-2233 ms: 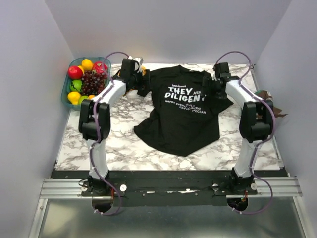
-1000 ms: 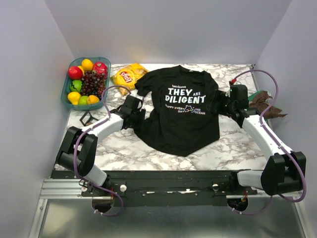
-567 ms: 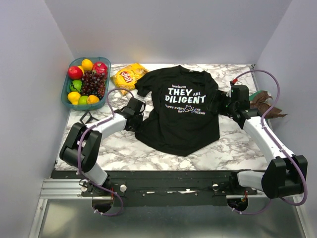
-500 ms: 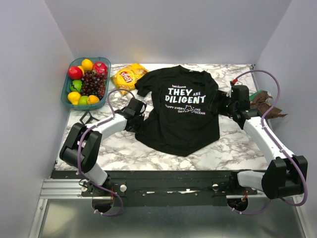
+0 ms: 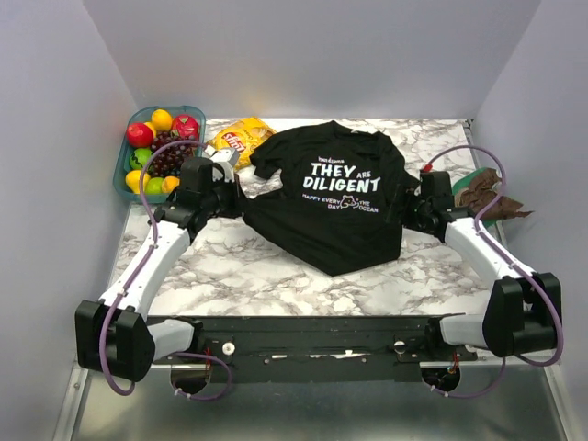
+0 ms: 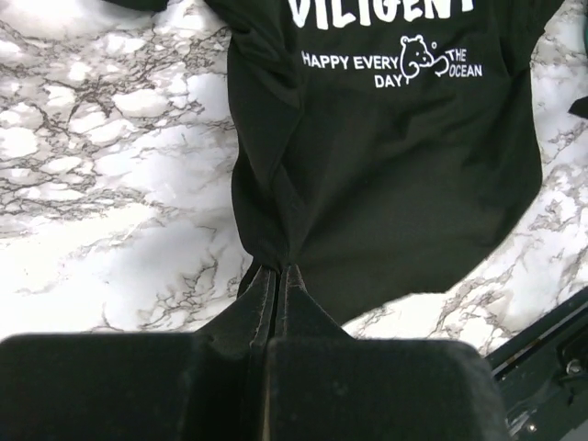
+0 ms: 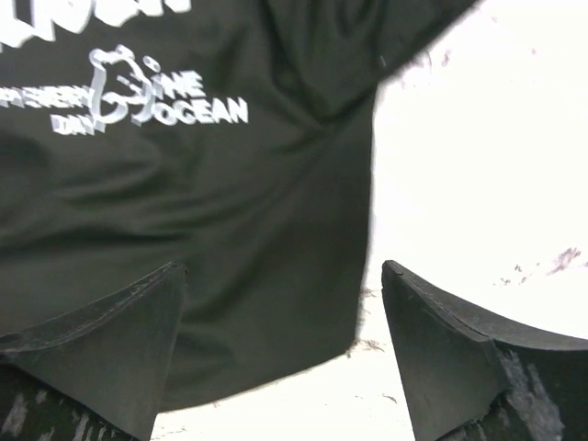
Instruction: Pin the brooch onto the clothing
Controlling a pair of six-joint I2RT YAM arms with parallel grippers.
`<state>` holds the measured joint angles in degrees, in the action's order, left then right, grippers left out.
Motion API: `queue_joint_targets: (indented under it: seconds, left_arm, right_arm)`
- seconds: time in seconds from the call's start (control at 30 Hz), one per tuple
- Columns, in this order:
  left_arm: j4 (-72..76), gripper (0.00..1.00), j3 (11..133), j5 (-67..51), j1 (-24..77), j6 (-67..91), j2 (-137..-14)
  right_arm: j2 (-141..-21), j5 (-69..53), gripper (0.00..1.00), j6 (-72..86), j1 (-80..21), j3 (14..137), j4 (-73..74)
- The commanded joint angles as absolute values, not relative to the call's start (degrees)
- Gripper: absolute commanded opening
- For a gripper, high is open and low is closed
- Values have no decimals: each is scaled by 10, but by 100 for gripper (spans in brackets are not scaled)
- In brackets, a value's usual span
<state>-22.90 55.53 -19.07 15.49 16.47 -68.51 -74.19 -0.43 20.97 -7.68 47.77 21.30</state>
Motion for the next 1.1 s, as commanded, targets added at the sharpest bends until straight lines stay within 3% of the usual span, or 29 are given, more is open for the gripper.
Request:
queue_joint_targets:
  seconds: [0.0, 0.47, 0.9, 1.07]
  left_arm:
    - [-200, 0, 517, -276, 135, 169, -690]
    - [-185, 0, 489, -265, 104, 150, -670]
    - [-193, 0, 487, -256, 102, 142, -658]
    - [-195, 0, 487, -250, 102, 139, -658]
  right_arm:
    - [-765, 26, 92, 234, -89, 454, 233]
    - [-833, 20, 84, 291, -140, 425, 233]
    - [-822, 56, 83, 296, -141, 413, 259]
    - [-816, 40, 68, 287, -147, 406, 254]
